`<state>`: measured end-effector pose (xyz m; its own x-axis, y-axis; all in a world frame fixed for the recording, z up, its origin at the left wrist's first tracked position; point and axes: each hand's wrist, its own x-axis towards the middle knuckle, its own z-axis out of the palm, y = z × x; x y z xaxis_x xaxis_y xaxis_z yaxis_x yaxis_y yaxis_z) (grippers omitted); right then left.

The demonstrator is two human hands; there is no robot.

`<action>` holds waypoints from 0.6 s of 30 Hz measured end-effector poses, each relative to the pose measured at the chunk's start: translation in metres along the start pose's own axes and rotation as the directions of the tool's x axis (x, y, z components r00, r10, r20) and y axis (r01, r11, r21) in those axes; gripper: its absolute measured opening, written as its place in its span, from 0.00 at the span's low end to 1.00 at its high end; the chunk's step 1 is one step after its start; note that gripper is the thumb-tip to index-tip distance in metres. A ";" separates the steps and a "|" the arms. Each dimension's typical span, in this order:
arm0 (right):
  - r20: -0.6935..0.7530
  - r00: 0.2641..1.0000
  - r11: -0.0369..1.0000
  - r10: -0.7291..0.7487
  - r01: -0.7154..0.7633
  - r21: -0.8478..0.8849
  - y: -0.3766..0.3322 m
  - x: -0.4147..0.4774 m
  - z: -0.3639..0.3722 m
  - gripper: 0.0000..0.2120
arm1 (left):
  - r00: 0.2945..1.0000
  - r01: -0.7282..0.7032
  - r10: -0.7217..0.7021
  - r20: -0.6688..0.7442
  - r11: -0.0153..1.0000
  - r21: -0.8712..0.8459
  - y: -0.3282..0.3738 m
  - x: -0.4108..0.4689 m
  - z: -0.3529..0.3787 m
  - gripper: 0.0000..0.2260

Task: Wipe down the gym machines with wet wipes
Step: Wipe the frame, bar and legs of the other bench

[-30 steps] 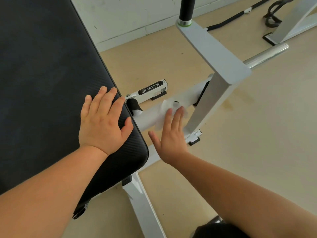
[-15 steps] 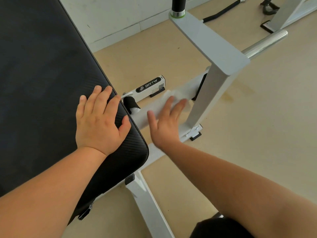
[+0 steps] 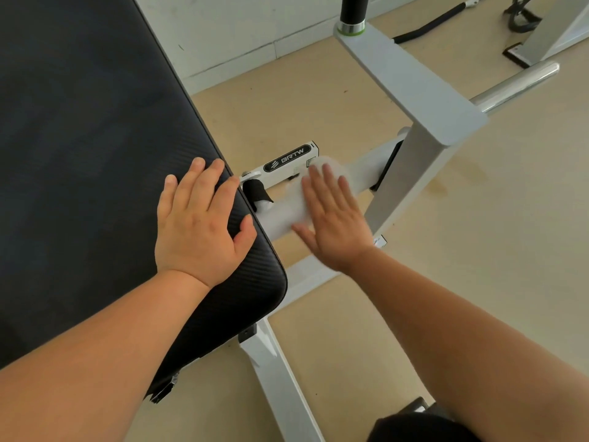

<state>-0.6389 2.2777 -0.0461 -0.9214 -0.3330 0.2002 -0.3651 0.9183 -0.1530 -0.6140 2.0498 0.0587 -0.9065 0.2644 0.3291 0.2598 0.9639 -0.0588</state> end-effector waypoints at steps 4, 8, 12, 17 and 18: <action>-0.028 0.996 0.996 -0.088 0.088 -0.012 -0.011 -0.011 0.007 0.39 | 1.000 0.003 -0.003 -0.007 1.000 -0.005 0.000 -0.001 0.000 0.25; 0.012 0.937 0.931 -0.350 0.350 -0.104 -0.033 -0.032 0.027 0.44 | 1.000 0.000 0.000 -0.006 1.000 -0.004 -0.001 -0.001 0.000 0.25; -0.030 0.998 0.994 -0.050 0.047 -0.103 -0.007 -0.017 0.013 0.44 | 1.000 0.004 -0.004 0.007 1.000 0.001 -0.001 -0.001 0.001 0.25; 0.028 0.990 0.987 -0.138 0.140 -0.084 -0.030 -0.021 0.012 0.46 | 1.000 0.006 -0.006 -0.004 1.000 -0.004 -0.002 -0.001 0.001 0.25; 0.060 0.968 0.965 -0.245 0.249 -0.077 -0.040 -0.025 0.015 0.46 | 1.000 0.006 -0.006 -0.005 1.000 -0.005 -0.001 -0.002 0.000 0.25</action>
<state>-0.6030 2.2465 -0.0592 -0.8101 -0.5601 0.1731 -0.5720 0.8199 -0.0237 -0.6129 2.0486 0.0581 -0.9065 0.2581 0.3341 0.2556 0.9654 -0.0521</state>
